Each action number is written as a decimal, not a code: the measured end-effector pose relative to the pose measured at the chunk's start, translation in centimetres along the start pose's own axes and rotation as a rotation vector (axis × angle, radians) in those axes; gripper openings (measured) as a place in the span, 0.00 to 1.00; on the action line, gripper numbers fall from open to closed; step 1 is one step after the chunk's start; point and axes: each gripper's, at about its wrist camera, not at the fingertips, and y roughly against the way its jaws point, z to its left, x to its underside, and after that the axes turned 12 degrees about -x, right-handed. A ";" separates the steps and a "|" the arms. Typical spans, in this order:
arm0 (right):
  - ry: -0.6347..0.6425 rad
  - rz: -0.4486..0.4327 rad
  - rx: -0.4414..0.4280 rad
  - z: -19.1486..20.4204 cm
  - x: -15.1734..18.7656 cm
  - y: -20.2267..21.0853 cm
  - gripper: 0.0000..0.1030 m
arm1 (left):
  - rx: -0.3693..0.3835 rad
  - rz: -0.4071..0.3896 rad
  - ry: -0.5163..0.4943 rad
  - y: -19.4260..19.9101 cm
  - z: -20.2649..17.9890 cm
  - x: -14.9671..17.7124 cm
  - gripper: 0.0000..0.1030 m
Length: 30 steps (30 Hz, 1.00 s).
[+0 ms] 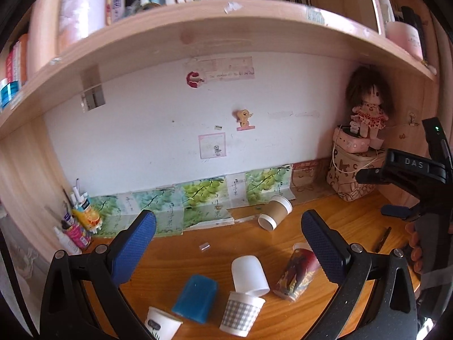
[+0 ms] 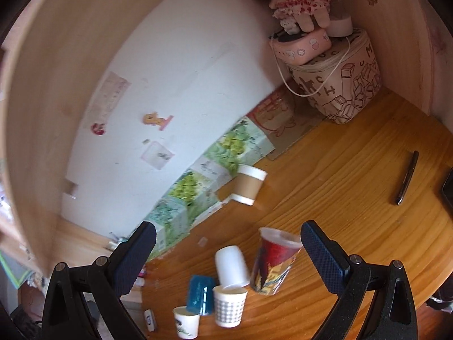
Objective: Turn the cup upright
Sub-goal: 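Move the right tool toward the brown-sleeved paper cup lying on the desk, then close the right tool on the brown-sleeved cup and lift it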
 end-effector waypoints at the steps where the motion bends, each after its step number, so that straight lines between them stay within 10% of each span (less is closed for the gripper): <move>1: -0.007 0.010 0.009 -0.2 -0.5 -0.7 0.99 | 0.011 0.004 -0.011 -0.7 -0.3 -0.3 0.99; 30: -0.342 0.346 0.082 -9.2 -6.3 -22.9 0.99 | 0.221 0.293 -0.078 -20.5 -6.8 0.3 0.99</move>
